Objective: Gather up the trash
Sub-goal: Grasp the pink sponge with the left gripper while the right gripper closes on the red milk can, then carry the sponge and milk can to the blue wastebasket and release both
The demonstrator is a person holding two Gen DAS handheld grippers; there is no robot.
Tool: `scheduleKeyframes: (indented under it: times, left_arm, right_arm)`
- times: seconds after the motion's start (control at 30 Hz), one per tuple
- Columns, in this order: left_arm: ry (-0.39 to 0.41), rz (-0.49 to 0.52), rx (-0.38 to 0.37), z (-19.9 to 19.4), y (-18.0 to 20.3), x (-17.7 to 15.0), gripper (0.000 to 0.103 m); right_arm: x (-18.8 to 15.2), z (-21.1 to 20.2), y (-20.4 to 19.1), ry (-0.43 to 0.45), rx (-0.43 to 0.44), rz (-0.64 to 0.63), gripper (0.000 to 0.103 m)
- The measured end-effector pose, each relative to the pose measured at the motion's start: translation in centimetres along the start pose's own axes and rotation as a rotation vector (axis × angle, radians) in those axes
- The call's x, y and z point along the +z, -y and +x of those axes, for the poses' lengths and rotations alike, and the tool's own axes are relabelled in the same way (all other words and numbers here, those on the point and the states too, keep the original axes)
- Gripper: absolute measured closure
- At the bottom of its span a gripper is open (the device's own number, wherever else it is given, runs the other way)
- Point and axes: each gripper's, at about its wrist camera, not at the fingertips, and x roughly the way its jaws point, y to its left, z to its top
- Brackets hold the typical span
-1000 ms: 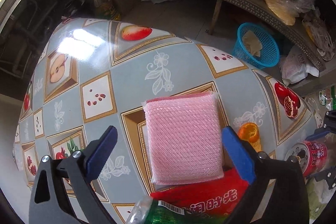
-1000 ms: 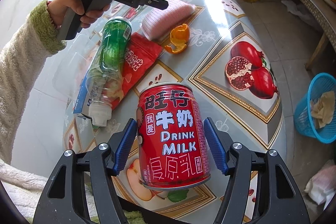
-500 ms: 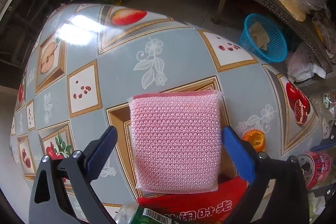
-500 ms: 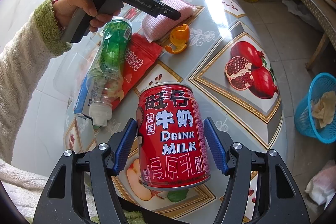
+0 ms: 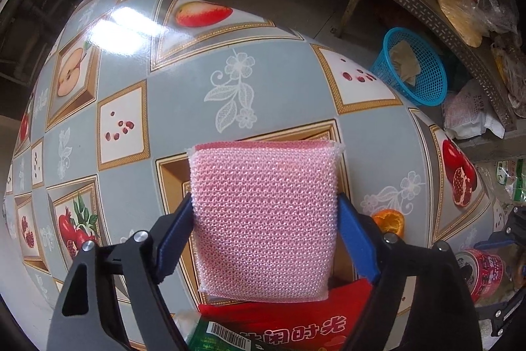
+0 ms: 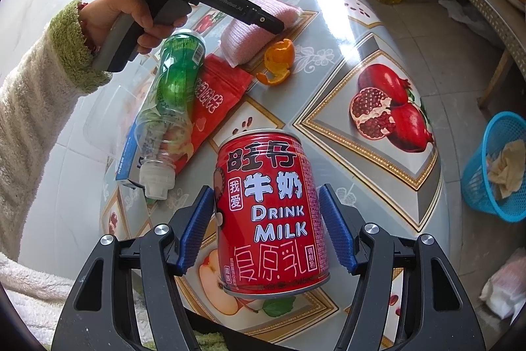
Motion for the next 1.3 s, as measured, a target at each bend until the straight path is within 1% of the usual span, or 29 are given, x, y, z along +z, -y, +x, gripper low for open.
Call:
scheduleKeyframes:
  times: [0.17, 0.27, 0.43, 0.57, 0.63, 0.77, 0.9, 1.03, 1.2, 1.3]
  left_arm:
    - [0.018, -0.027, -0.01, -0.8, -0.5, -0.3, 0.023]
    - [0.047, -0.044, -0.01, -2.2, -0.7, -0.5, 0.023]
    - [0.133, -0.083, -0.022, -5.7, -0.7, -1.4, 0.023]
    - [0.197, -0.134, -0.041, -8.4, 0.0, -2.2, 0.023]
    - [0.231, -0.155, -0.073, -9.7, 0.9, -2.9, 0.023]
    - [0.298, -0.161, -0.121, -12.0, 3.7, -4.0, 0.023]
    - [0.34, -0.152, -0.151, -13.5, 6.4, -4.2, 0.023]
    - [0.374, -0.13, -0.184, -14.4, 9.3, -3.7, 0.023]
    - [0.376, -0.107, -0.226, -14.1, 13.1, -2.1, 0.023]
    - [0.347, -0.115, -0.285, -12.8, 15.5, -0.4, 0.023]
  right_arm:
    - [0.0, -0.2, 0.2, 0.006, -0.007, 0.012, 0.041]
    - [-0.1, -0.5, 0.4, 0.013, -0.01, 0.023, 0.041]
    - [-0.3, -1.1, 0.6, 0.026, -0.012, 0.031, 0.041]
    - [-0.5, -1.7, 0.8, 0.04, -0.013, 0.042, 0.041]
    - [-0.6, -2.0, 1.0, 0.049, -0.01, 0.051, 0.041]
    - [-0.9, -2.9, 1.6, 0.067, -0.001, 0.069, 0.042]
    - [-1.3, -4.4, 2.5, 0.099, 0.01, 0.097, 0.042]
    - [-2.0, -6.2, 3.7, 0.141, 0.008, 0.137, 0.042]
    - [-3.3, -9.4, 6.2, 0.216, -0.018, 0.212, 0.042]
    - [-4.8, -11.8, 8.4, 0.268, -0.056, 0.274, 0.042]
